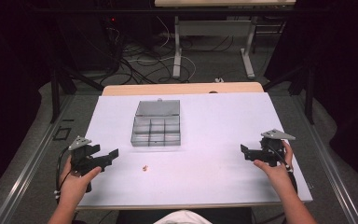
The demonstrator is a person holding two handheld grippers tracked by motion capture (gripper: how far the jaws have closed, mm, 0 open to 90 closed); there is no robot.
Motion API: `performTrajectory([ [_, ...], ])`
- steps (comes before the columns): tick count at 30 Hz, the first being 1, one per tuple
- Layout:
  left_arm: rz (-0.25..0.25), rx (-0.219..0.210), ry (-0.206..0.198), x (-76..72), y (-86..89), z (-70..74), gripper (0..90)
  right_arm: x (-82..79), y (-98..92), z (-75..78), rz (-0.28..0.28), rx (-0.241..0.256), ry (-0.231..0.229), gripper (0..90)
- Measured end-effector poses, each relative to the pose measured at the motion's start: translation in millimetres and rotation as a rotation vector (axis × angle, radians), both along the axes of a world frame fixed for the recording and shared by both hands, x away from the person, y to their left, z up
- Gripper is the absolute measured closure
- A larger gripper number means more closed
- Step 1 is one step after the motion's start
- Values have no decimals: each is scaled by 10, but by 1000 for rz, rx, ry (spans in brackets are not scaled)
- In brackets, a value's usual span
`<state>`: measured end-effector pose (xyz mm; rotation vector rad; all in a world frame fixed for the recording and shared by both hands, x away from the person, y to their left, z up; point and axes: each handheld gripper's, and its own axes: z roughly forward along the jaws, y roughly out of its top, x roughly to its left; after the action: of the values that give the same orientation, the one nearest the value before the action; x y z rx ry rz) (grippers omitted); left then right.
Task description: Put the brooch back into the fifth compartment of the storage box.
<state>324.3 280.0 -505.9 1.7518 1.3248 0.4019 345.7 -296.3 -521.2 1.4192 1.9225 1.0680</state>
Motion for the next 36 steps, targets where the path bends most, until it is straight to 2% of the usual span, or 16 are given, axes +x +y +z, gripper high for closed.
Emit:
performTrajectory([
  [3, 0, -16, 11, 20, -14, 46, 168, -2, 5, -3, 15, 6, 3, 0],
  [4, -6, 0, 12, 31, -15, 58, 168, -1, 5, -3, 21, 4, 4, 0],
  [6, 7, 2, 23, 44, -37, 75, 172, 0, 22, -7, 22, 9, 4, 0],
  [9, -4, 9, 27, 65, -51, 104, 177, -6, 41, -3, 31, -1, 12, 0],
  [13, -13, -11, 30, 84, -85, 151, 209, -9, 68, -13, 36, 1, 30, 0],
  [14, -7, -19, 40, 83, -99, 165, 212, -9, 63, -10, 39, -13, 36, 0],
  [18, -37, -39, 50, 99, -150, 200, 218, -5, 73, -11, 39, -7, 39, 0],
  [22, -45, -35, 31, 109, -209, 220, 219, -11, 80, -9, 26, -3, 49, 0],
  [28, -70, -45, 27, 104, -294, 264, 237, -10, 82, -21, 28, 2, 53, 0],
  [30, -94, -42, 47, 104, -309, 282, 237, -10, 85, -24, 27, 0, 53, 0],
  [36, -129, -36, 65, 104, -427, 260, 237, -5, 80, -35, 32, -13, 50, 0],
])
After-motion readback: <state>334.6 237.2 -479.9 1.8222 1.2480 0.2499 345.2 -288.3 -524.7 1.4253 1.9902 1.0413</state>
